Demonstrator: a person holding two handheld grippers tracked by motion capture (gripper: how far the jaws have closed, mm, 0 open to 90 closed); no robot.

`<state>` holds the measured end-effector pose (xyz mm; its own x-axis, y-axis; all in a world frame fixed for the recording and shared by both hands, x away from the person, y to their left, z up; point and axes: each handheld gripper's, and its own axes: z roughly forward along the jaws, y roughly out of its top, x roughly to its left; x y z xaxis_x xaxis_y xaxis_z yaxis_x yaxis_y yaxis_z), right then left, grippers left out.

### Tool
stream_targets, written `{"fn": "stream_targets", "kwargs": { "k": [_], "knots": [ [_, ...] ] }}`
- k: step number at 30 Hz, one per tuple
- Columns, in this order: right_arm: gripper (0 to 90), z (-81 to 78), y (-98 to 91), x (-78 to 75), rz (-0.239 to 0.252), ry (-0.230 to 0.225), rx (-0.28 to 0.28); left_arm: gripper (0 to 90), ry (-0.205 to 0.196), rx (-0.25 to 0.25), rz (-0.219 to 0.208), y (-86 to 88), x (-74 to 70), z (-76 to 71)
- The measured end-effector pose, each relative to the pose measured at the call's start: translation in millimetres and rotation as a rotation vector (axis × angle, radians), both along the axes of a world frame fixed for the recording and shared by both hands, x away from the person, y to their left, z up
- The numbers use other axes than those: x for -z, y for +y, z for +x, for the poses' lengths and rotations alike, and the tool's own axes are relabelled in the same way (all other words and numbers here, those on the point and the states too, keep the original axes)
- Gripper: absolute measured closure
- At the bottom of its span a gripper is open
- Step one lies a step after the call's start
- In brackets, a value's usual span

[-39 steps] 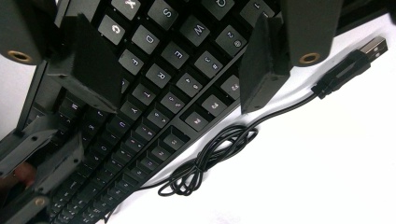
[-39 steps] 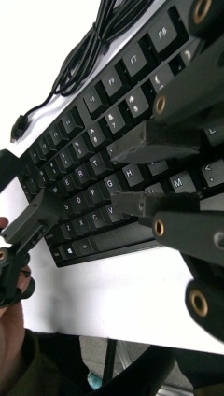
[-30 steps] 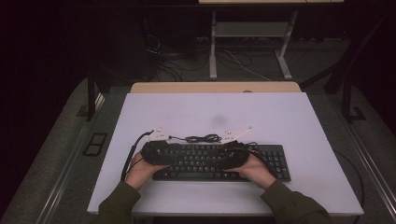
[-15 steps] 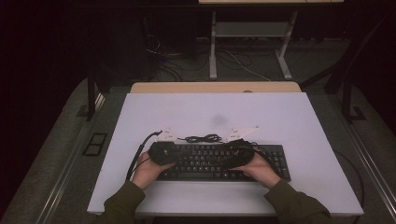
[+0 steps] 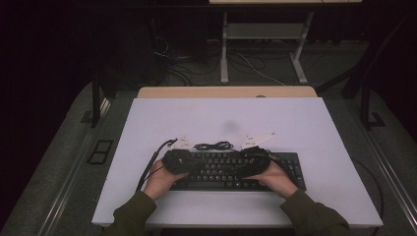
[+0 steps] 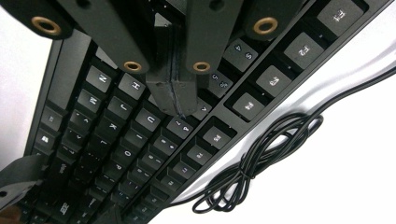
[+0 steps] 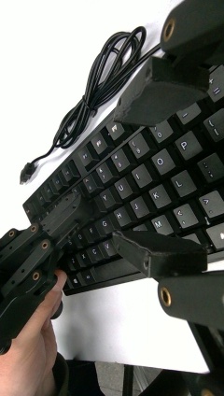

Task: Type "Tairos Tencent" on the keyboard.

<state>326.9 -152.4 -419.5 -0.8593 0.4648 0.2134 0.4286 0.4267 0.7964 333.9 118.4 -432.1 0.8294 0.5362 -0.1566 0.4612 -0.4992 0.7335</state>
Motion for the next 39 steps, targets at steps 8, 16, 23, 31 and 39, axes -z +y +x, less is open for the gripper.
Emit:
{"fn": "stream_targets", "kwargs": {
  "k": [8,16,23,31,39],
  "knots": [
    [35.5,0.4,-0.7,-0.3,0.002,-0.001,0.003,89.5,0.002,0.008,0.019,-2.4,1.6,0.2],
    [35.5,0.9,-3.2,-1.3,0.011,0.000,0.013,89.3,-0.006,0.003,0.003,1.3,-2.5,-0.3],
    [35.1,1.3,-4.2,-1.2,0.013,-0.005,0.016,83.7,-0.006,0.007,-0.006,3.7,-5.3,-0.5],
    [33.7,2.4,-8.5,-0.9,0.019,-0.007,0.023,70.2,-0.005,0.000,-0.018,5.0,-7.9,-2.3],
    [32.2,2.2,-17.5,-1.0,0.030,-0.008,0.043,55.0,-0.012,0.003,-0.030,6.8,-10.0,-2.3]
  ]
}}
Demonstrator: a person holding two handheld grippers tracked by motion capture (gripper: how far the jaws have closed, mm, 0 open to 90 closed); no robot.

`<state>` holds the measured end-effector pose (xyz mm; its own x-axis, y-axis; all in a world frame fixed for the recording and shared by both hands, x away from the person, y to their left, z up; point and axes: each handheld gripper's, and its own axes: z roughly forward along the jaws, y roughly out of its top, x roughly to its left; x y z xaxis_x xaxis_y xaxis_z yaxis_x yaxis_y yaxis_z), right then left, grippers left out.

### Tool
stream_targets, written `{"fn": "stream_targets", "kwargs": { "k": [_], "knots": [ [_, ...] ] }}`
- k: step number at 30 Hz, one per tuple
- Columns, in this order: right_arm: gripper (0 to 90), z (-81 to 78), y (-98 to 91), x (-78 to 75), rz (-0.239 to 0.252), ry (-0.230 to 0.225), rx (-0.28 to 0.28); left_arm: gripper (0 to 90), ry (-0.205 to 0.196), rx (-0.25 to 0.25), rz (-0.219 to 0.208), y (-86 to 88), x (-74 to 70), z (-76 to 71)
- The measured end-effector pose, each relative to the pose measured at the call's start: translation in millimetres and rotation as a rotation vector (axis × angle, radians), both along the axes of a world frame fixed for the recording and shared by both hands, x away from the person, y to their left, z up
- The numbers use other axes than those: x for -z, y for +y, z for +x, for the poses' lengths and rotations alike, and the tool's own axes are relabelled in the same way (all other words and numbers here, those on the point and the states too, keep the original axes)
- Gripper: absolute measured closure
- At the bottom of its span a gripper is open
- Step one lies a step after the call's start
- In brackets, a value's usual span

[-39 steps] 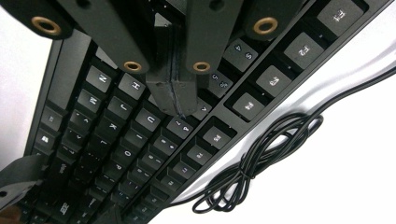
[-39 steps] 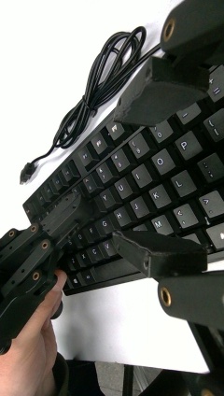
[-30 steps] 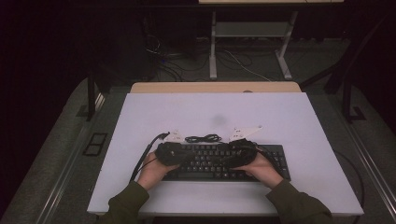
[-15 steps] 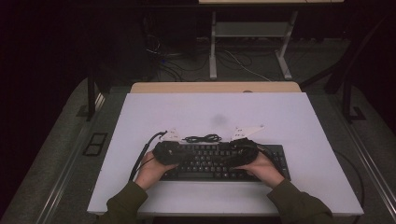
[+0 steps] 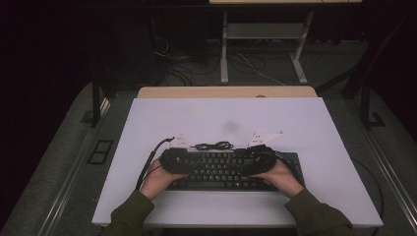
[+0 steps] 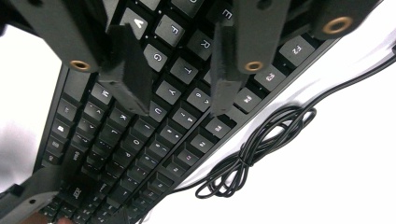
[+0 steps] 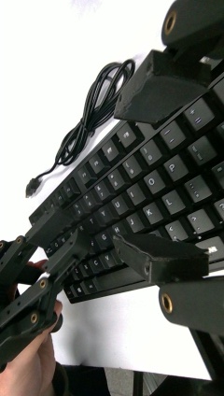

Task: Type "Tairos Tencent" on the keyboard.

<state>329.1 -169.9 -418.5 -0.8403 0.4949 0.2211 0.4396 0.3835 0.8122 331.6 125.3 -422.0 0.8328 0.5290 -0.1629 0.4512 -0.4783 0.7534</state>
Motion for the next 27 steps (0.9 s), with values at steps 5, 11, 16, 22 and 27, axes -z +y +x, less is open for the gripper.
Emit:
{"fn": "stream_targets", "kwargs": {
  "k": [5,11,16,22,27],
  "knots": [
    [30.9,0.0,-6.3,-0.2,0.004,-0.007,0.014,45.2,-0.019,-0.013,-0.014,1.0,-1.5,-1.4],
    [29.7,-1.4,-10.6,1.2,-0.005,-0.009,0.032,37.5,-0.037,-0.014,-0.013,4.0,-3.1,-3.8],
    [28.3,-2.7,-14.6,0.7,-0.009,-0.013,0.047,31.0,-0.048,-0.011,-0.011,7.8,-4.0,-7.5],
    [25.6,-6.7,-24.0,-0.4,-0.005,-0.031,0.079,23.0,-0.074,-0.026,-0.033,15.5,-7.2,-13.3],
    [23.4,-10.7,-35.3,-0.8,0.003,-0.042,0.099,18.0,-0.091,-0.043,-0.052,24.3,-9.4,-19.3]
  ]
}}
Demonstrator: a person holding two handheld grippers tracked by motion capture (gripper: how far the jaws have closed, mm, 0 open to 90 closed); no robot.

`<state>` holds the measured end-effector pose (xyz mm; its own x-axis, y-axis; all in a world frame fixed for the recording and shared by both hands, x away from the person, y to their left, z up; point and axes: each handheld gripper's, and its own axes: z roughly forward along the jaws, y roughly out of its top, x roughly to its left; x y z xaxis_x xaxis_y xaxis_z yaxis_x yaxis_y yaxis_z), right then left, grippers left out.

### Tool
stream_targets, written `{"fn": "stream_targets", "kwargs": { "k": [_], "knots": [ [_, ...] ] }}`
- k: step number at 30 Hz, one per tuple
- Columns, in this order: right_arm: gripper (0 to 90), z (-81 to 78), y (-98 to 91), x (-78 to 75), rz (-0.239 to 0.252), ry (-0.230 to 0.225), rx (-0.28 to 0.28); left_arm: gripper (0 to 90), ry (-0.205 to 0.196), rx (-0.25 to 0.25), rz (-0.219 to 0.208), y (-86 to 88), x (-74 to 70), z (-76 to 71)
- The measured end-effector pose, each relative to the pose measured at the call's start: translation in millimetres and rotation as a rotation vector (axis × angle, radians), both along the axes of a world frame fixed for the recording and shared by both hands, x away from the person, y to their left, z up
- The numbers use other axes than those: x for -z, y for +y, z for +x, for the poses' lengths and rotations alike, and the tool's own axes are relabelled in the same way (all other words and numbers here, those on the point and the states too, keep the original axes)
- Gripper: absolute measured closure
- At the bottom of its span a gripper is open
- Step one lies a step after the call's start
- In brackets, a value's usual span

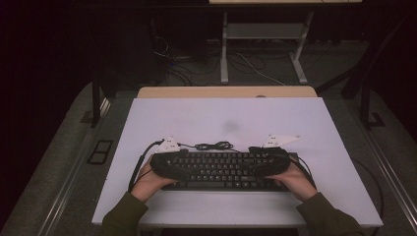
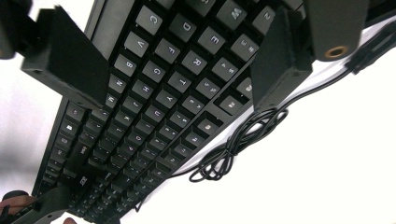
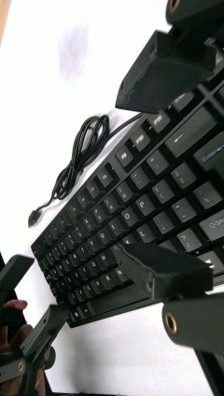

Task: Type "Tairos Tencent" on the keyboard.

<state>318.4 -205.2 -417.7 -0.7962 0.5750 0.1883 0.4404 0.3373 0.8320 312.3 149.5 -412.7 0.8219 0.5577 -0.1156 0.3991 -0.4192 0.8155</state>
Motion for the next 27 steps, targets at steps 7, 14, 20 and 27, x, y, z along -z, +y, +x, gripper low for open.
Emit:
{"fn": "stream_targets", "kwargs": {
  "k": [7,14,20,27],
  "knots": [
    [21.4,-5.8,-15.0,-1.4,0.019,-0.022,0.026,14.4,-0.023,-0.024,-0.021,9.6,-2.3,-5.4],
    [19.7,-14.8,-35.7,-2.5,0.040,-0.041,0.049,11.4,-0.035,-0.039,-0.032,17.4,-0.3,-11.3],
    [18.8,-22.3,-51.4,-1.3,0.041,-0.061,0.078,7.5,-0.035,-0.050,-0.041,21.5,1.8,-15.9],
    [18.4,-31.3,-68.5,-0.2,0.050,-0.065,0.104,1.4,-0.027,-0.043,-0.048,24.0,3.0,-16.9]
  ]
}}
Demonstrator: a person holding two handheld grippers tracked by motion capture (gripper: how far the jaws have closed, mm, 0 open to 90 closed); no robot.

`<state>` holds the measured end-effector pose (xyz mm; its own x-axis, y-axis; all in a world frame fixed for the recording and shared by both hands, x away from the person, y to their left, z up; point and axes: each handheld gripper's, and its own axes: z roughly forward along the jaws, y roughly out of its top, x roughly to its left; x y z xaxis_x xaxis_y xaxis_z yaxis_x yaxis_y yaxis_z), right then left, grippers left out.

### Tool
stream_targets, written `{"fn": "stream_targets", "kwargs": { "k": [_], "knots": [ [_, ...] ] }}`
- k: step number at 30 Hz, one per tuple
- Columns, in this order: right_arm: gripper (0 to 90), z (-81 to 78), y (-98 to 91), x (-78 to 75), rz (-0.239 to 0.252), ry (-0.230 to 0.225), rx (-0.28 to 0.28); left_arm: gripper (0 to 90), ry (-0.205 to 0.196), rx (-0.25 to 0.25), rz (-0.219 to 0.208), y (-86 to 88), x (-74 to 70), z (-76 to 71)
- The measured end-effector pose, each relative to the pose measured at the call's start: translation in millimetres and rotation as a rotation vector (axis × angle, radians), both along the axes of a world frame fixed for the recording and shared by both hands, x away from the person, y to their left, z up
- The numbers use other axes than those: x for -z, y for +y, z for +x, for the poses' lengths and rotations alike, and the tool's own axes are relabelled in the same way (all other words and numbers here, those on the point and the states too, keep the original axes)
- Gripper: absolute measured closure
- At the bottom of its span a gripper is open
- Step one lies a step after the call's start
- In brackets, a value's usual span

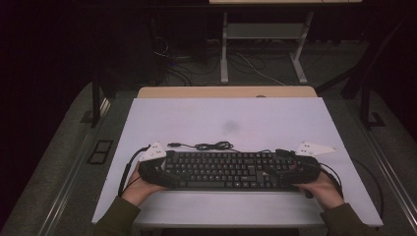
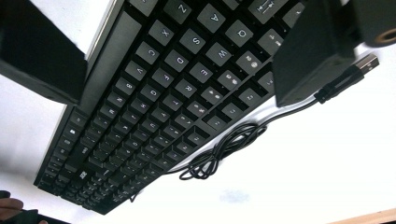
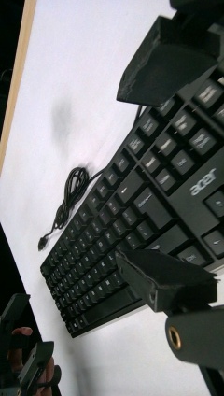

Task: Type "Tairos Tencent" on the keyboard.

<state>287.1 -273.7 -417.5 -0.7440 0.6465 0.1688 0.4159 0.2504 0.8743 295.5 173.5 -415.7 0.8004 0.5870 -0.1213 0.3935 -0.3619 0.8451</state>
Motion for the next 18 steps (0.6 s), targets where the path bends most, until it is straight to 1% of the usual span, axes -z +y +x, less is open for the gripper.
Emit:
{"fn": "stream_targets", "kwargs": {
  "k": [2,8,12,13,18],
  "knots": [
    [18.0,-2.9,-4.7,1.3,-0.010,-0.008,0.003,0.0,0.001,0.002,0.000,-0.8,0.7,-0.1],
    [18.0,-10.7,-20.7,5.1,0.014,-0.006,0.023,0.0,0.002,0.004,0.003,-1.9,0.5,-1.2],
    [18.0,-14.8,-29.8,8.0,0.012,0.002,0.036,0.0,0.000,0.005,0.006,-1.2,0.2,-1.1],
    [18.0,-15.6,-30.9,8.6,0.012,0.009,0.039,0.0,0.001,0.005,0.007,-1.0,0.1,-1.1],
    [18.0,-18.1,-36.1,12.5,-0.003,0.016,0.044,0.0,0.002,0.007,0.009,-1.0,0.6,-1.1]
  ]
}}
